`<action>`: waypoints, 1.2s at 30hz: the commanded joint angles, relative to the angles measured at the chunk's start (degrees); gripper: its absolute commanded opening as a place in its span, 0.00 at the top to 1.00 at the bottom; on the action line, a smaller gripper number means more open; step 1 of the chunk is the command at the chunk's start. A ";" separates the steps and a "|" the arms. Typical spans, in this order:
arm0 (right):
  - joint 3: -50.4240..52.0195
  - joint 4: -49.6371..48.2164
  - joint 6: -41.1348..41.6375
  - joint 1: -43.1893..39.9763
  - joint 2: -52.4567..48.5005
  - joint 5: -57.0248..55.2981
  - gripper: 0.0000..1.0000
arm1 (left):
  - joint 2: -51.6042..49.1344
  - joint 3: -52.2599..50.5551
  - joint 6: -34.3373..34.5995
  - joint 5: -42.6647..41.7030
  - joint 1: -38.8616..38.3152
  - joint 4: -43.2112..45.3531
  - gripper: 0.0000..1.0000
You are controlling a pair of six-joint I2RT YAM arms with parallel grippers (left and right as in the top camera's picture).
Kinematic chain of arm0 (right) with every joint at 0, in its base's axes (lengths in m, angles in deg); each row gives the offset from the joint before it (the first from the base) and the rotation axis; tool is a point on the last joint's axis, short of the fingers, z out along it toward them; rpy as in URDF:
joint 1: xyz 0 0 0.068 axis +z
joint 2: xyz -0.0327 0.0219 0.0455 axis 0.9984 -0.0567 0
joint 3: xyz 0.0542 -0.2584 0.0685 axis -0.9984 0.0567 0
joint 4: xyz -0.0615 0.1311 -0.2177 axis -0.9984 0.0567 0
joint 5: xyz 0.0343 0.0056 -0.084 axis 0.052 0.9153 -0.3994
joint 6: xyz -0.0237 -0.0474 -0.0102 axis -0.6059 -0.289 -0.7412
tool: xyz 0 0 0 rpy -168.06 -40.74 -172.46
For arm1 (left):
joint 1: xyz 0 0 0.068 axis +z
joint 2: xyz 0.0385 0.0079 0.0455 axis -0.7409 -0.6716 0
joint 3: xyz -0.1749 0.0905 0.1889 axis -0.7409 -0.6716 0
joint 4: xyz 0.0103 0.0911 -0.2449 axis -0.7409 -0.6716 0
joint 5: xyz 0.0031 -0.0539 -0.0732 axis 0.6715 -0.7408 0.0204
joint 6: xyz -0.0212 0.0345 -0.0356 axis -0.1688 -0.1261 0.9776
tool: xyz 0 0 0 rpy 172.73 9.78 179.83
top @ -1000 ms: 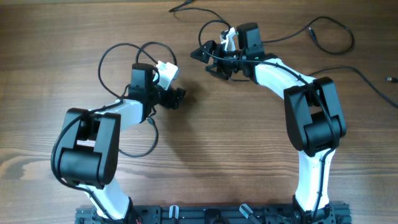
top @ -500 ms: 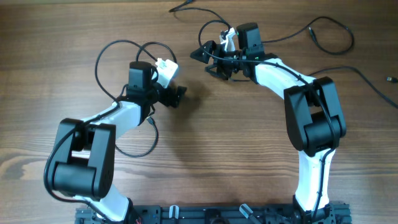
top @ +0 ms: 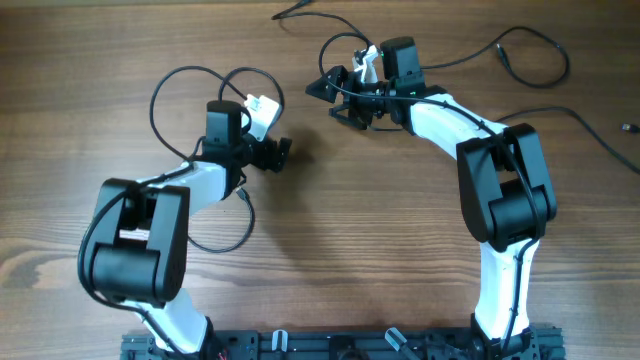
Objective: Untangle cables
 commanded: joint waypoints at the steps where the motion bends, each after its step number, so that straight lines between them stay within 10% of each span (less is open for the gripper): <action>1: 0.07 -0.04 -1.18 0.07 -1.14 1.62 0.01 | -2.47 -0.24 -0.13 0.37 0.31 1.25 0.01; 8: 0.07 0.11 -1.03 0.07 -1.14 2.29 0.01 | -4.39 -0.24 -0.13 0.35 0.31 2.32 0.13; 15: 0.07 0.13 -1.01 0.07 -1.14 2.27 0.01 | -5.68 -0.24 -0.13 0.35 0.31 2.32 0.47; 19: 0.07 0.15 -1.03 0.07 -1.14 2.47 0.01 | -5.68 -0.24 -0.11 0.33 0.31 2.29 0.96; 36: 0.07 0.17 -1.03 0.07 -1.14 2.47 0.01 | -0.90 -0.24 2.89 -4.92 -1.18 -0.74 0.96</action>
